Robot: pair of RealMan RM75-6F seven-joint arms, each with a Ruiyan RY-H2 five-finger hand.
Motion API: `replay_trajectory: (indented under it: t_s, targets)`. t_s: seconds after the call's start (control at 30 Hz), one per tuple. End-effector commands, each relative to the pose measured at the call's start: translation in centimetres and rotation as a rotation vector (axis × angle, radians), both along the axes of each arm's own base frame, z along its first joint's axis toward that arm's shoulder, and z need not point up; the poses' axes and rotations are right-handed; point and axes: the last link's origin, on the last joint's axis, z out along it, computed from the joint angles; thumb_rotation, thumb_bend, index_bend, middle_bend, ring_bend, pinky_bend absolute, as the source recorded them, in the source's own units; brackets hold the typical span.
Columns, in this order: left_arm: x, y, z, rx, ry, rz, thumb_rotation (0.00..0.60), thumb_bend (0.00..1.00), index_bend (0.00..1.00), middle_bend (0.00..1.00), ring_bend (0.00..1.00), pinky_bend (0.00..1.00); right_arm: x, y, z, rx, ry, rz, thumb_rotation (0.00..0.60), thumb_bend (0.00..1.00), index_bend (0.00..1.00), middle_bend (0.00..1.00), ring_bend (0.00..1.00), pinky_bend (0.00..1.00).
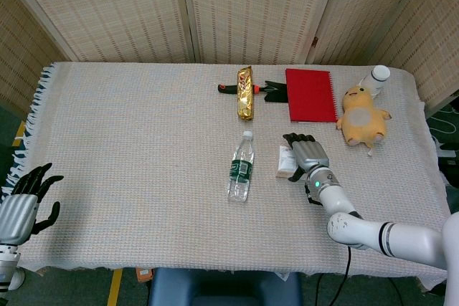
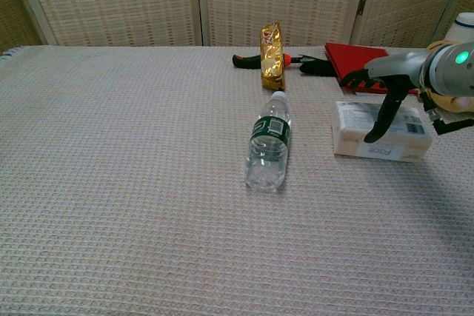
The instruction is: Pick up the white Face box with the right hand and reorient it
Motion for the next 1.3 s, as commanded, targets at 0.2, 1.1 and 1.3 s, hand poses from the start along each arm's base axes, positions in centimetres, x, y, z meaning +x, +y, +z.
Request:
replay_trajectory:
  t_s: [0.2, 1.1, 1.3]
  targets:
    - [-0.2, 0.1, -0.1, -0.006, 0.002, 0.008, 0.600, 0.50, 0.21, 0.00, 0.00, 0.10, -0.5, -0.3, -0.9, 0.020, 0.014, -0.018, 0.600, 0.00, 0.07, 0.06, 0.00, 0.00]
    - [-1.0, 0.7, 0.5, 0.006, -0.026, 0.031, 0.600, 0.50, 0.21, 0.00, 0.00, 0.10, -0.6, -0.4, -1.9, 0.016, 0.012, -0.004, 0.600, 0.00, 0.28, 0.25, 0.10, 0.00]
    - [-1.0, 0.6, 0.5, 0.007, -0.025, 0.030, 0.600, 0.50, 0.21, 0.00, 0.00, 0.10, -0.6, -0.5, -1.9, 0.002, 0.010, 0.008, 0.600, 0.01, 0.35, 0.34, 0.17, 0.00]
